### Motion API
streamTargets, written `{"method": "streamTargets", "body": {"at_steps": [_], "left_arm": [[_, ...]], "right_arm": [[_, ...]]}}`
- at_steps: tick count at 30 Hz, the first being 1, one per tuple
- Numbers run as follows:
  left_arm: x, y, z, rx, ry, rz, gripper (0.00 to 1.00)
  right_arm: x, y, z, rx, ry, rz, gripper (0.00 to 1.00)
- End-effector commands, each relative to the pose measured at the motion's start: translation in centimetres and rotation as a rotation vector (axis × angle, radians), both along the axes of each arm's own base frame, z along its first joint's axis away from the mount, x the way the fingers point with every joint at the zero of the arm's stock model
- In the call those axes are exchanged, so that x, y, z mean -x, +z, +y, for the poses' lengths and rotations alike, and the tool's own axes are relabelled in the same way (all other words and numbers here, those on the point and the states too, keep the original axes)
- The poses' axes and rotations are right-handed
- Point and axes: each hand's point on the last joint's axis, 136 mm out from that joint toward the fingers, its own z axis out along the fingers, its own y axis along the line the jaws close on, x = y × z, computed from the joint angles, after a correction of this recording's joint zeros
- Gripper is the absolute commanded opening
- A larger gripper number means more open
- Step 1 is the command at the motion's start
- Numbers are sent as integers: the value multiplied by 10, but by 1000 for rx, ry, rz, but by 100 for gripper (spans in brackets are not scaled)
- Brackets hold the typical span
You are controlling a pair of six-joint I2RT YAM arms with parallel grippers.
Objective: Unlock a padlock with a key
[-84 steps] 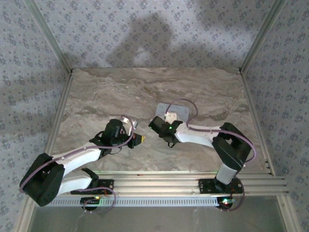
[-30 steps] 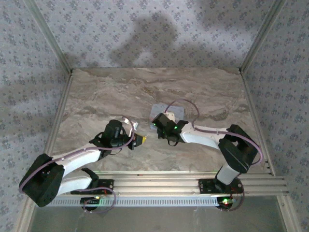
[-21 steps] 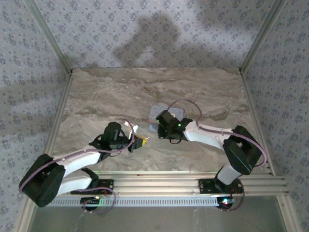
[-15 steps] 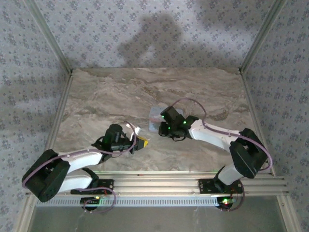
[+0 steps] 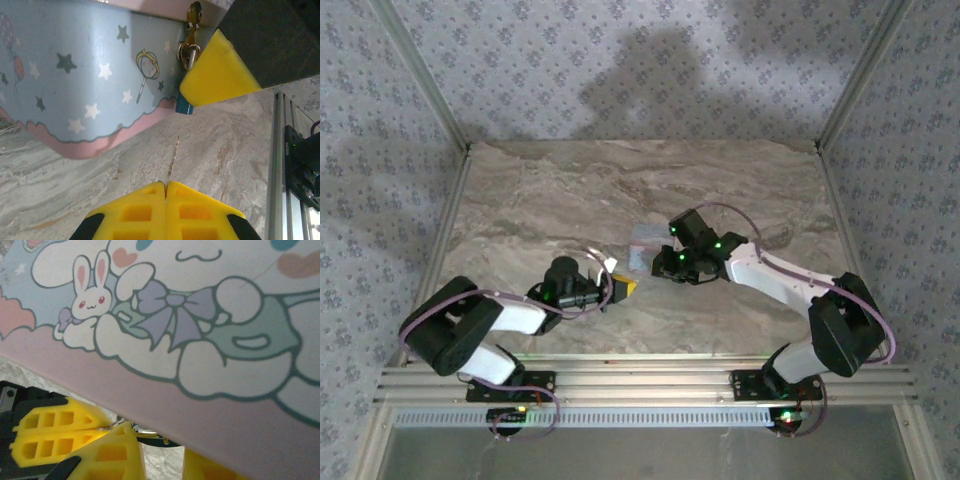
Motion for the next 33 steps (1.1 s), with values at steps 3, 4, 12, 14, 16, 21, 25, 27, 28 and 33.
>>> {"method": "streamTargets", "body": {"at_steps": [3, 4, 12, 14, 16, 21, 25, 27, 28, 33], "left_arm": [[0, 21, -9, 88, -22, -79, 0], [1, 21, -10, 92, -25, -81, 0], [-1, 13, -19, 112, -33, -57, 0], [0, 11, -20, 120, -30, -59, 0], [0, 12, -21, 128, -26, -60, 0], [2, 13, -27, 128, -26, -73, 0], [1, 14, -32, 130, -26, -74, 0], [-1, 14, -32, 131, -18, -70, 0], [-3, 14, -32, 133, -10, -70, 0], [-10, 12, -31, 127, 30, -55, 0]], "right_arm": [[-4, 31, 11, -102, 5, 7, 0], [-5, 32, 11, -109, 2, 9, 0], [-10, 34, 10, -131, -33, 20, 0], [-11, 34, 10, -135, -38, 19, 0], [-11, 34, 10, -140, -45, 21, 0], [-12, 34, 8, -149, -59, 21, 0], [-12, 35, 7, -153, -63, 19, 0], [-12, 34, 6, -153, -65, 19, 0], [-11, 34, 5, -153, -66, 20, 0], [-9, 31, 3, -152, -69, 25, 0]]}}
